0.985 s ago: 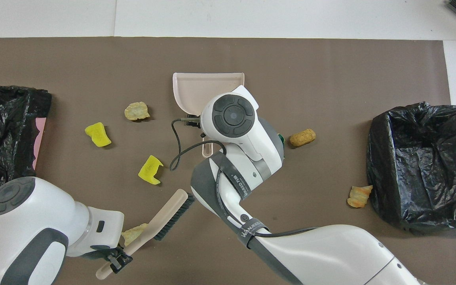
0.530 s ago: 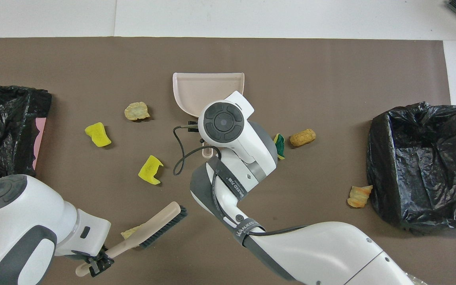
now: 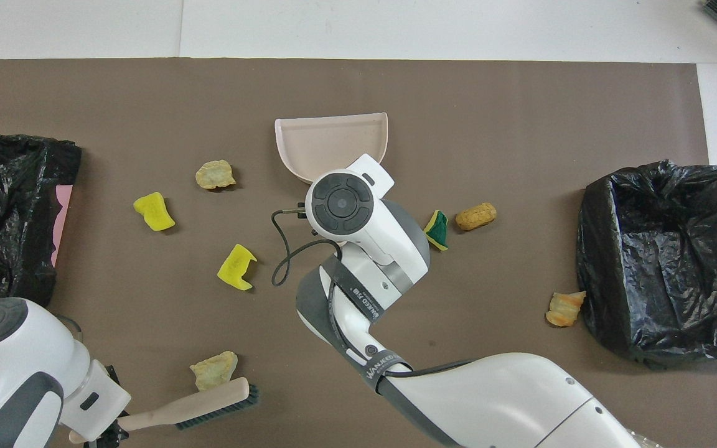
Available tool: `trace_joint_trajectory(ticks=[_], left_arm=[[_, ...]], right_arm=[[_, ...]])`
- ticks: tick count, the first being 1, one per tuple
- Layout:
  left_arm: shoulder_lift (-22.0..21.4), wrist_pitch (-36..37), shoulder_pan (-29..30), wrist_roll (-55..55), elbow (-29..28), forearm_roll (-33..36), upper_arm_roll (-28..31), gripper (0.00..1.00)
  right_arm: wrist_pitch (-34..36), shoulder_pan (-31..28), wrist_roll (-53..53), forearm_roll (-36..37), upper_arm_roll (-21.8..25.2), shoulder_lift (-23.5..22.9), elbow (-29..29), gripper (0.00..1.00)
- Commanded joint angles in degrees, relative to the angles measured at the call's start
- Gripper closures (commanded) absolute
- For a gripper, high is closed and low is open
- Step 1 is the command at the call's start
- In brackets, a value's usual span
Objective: Sweep and dump trash in bin
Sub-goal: 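Lift the brush with the left gripper while the right gripper grasps the dustpan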
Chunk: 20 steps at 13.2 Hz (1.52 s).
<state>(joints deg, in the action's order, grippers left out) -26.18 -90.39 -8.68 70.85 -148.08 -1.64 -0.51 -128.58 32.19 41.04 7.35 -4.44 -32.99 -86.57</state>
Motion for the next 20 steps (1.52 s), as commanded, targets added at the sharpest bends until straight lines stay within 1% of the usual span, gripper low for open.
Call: trace_joint_trajectory(ticks=[1,2,3,4,6,7,9,10,12,14,17,18,20], left_arm=[[-3.0,-3.82,-0.72,0.79,-4.66,1.55,0.6,1.0],[-3.0,-4.0,-0.72,0.79,-4.84,1.64,0.6,1.0],[-2.92,-4.44,-0.63,0.79,-5.02,1.64,0.6,1.0],[-2.83,-6.97,-0.54,0.79,-6.24,1.64,0.6,1.0],[-2.21,-10.76,-0.54,0.79,-6.78,1.64,0.6,1.0],[-1.52,-12.51,-0.37,0.79,-6.78,1.64,0.68,1.0],[0.07,-15.33,1.29,0.96,-6.69,2.68,0.69,1.0],[1.12,-17.35,1.48,0.96,-6.34,3.04,0.69,1.0],[2.53,-21.31,1.48,1.84,-5.9,4.44,0.77,1.0],[4.98,-23.6,1.48,1.75,-3.72,4.63,0.77,1.0],[11.13,-26.41,1.48,1.4,2.69,4.63,0.77,1.0],[12.45,-27.38,1.56,1.4,4.11,4.63,0.86,1.0],[15.52,-29.05,1.57,1.4,7.88,4.63,1.47,1.0]], right_arm=[[0.87,-0.38,-0.08,1.17,-0.3,1.08,-0.44,0.68],[0.87,-0.38,-0.08,1.08,-0.3,1.35,-0.79,0.56],[0.96,-0.38,-0.08,1.0,-0.3,1.52,-1.05,0.51],[1.48,-0.38,-0.08,1.0,-0.3,1.53,-1.05,0.51],[2.01,-0.29,-0.08,1.08,-0.3,1.61,-0.97,0.52],[2.1,-0.29,-0.17,1.08,-0.3,1.61,-1.05,0.54],[2.28,-0.29,-0.43,1.08,-0.3,1.61,-0.96,0.82],[2.54,-0.29,-1.13,1.17,-0.3,1.61,-0.79,1.0],[3.24,-0.73,-3.85,0.74,-0.3,2.75,-0.88,1.0],[5.43,-1.43,-5.7,0.29,-0.3,4.33,-0.79,1.0],[10.34,-3.71,-11.48,0.03,-0.39,7.31,-0.88,1.0],[12.71,-4.85,-13.94,0.03,-0.39,8.46,-0.88,1.0],[17.37,-7.66,-23.75,-0.06,-0.48,10.66,-0.88,1.0]])
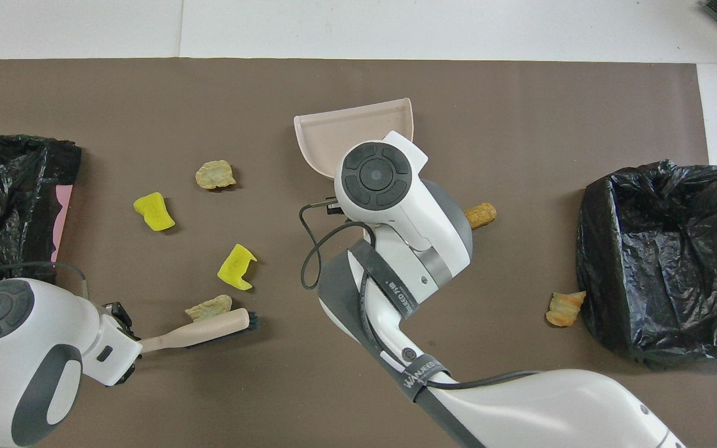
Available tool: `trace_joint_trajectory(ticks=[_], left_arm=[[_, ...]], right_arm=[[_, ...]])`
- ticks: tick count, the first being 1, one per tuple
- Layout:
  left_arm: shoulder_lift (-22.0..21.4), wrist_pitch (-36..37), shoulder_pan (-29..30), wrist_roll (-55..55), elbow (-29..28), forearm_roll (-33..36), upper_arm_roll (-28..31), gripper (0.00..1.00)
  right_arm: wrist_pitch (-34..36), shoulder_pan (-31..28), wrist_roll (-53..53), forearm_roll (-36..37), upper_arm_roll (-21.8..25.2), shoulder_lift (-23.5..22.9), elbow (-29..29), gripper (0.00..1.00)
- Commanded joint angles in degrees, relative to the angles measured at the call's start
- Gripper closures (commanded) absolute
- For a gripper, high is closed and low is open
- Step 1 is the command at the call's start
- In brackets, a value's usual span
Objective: Sweep and dump trash in bin
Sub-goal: 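Lift the brush with the left gripper while the right gripper grasps the dustpan, then sweep the sponge pieces with the brush while the right gripper lowers the dustpan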
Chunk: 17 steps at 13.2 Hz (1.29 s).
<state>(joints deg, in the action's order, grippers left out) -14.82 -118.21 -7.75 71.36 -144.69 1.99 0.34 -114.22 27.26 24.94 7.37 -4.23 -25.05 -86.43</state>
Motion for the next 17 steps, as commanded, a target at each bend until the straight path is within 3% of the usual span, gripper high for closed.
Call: trace_joint_trajectory(ticks=[1,4,8,13,17], left_arm=[[5.75,-1.67,0.63,0.8,6.6,0.99,0.72,1.0],[8.83,-4.48,0.72,0.62,10.22,0.99,0.72,1.0],[13.22,-6.15,0.98,0.45,16.89,0.99,2.21,1.0],[17.63,-2.82,1.07,-5.24,25.86,0.99,3.26,1.0],[15.35,-2.29,1.07,-13.69,25.95,0.99,7.3,1.0]], right_arm=[[4.78,-4.04,-13.89,-1.29,-0.61,3.77,-1.02,1.0],[10.93,-8.79,-30.87,-4.11,-0.61,5.28,-1.02,1.0],[13.59,-11.7,-51.09,-5.26,-0.52,6.15,-2.77,1.0],[11.48,-10.64,-75.71,-4.29,-0.61,9.84,-9.88,1.0],[3.49,-8.28,-78.63,-4.03,-0.7,12.66,-17.01,1.0]])
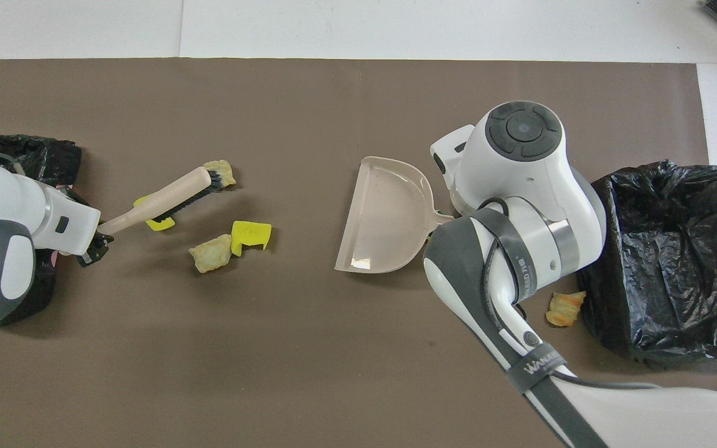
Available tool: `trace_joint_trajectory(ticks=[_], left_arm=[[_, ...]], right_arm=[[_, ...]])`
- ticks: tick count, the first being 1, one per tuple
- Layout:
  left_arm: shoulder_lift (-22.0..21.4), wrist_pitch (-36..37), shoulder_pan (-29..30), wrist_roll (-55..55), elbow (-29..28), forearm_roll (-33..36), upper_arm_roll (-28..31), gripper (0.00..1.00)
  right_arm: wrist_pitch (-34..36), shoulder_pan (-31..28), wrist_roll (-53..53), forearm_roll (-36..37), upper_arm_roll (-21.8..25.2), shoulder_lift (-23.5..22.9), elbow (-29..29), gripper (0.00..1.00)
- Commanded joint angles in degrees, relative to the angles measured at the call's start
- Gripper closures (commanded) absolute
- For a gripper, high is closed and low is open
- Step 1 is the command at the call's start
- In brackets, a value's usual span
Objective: Sweep and dump trash in bin
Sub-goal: 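Sweep the sponge pieces with the brush while the right gripper lowers the dustpan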
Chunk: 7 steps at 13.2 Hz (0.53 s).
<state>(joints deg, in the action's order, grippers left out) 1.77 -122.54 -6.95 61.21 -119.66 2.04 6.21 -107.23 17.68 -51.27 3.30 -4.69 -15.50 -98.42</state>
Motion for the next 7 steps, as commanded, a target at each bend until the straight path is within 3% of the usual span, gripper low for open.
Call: trace_joint_trajectory(ticks=[1,7], left_arm=[[-1.41,2.99,0.27,-6.34,0.74,0.95,2.75,1.0],[-5.01,4.32,0.35,-31.98,-5.13,2.53,5.22,1.0]], right_arm=[[-4.04,2.35,-2.34,0.22,-0.15,3.02,-5.38,1.0],[-5.53,2.97,-2.6,1.79,-0.24,1.96,-5.99,1.0]])
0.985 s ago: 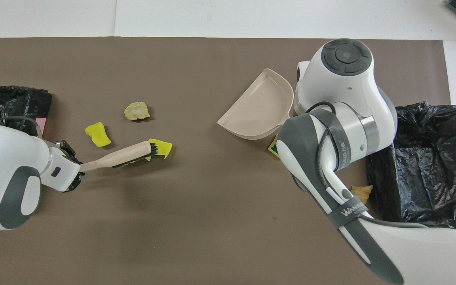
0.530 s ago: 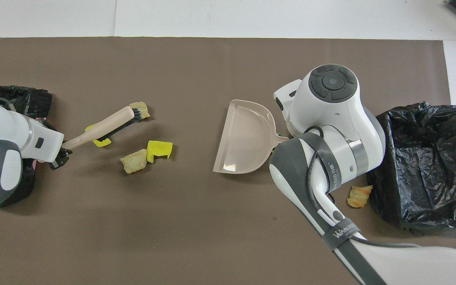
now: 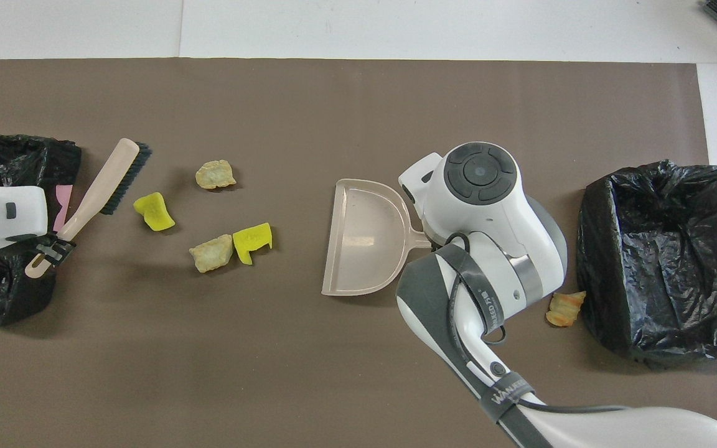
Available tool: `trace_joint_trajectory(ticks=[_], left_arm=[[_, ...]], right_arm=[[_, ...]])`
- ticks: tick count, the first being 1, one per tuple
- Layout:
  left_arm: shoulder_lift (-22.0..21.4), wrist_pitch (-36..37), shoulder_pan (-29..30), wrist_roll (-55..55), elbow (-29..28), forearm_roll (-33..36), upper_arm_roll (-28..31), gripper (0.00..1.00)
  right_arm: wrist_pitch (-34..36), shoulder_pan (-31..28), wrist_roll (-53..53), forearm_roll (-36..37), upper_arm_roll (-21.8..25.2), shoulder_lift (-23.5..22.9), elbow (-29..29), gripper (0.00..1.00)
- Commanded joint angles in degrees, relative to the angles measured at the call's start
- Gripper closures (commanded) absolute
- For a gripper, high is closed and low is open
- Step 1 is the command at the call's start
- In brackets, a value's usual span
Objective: Sweep and dump trash in bin
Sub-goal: 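Sweep the sponge pieces with the brush while the right gripper lowers the dustpan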
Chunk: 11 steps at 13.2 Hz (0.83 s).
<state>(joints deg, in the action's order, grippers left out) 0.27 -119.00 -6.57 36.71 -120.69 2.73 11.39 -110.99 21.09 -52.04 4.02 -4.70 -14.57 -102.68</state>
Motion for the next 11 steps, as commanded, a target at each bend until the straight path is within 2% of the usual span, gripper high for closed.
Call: trace_joint_trajectory(ticks=[1,3,7,11], left_arm=[[-3.96,1.57,-0.2,-13.36,-5.33,1.84,-0.05,1.0],[-3.96,3.94,-0.73,-24.09,-6.83,1.93,-0.05,1.0],[-5.8,9.65,-2.48,-33.78,-8.32,3.43,-0.58,1.0],[-6.25,8.88,-8.63,-47.06,-12.1,3.34,-1.45,1.0]], right_arm=[[-1.95,-0.44,-1.84,2.64,-0.31,0.86,-1.74,1.0],[-2.04,1.23,-1.66,3.44,-0.22,0.6,-1.82,1.0],[-1.87,2.63,-0.96,3.71,-0.22,0.95,-2.18,1.0],[-2.04,2.72,1.67,3.89,-0.22,0.34,-2.27,1.0]])
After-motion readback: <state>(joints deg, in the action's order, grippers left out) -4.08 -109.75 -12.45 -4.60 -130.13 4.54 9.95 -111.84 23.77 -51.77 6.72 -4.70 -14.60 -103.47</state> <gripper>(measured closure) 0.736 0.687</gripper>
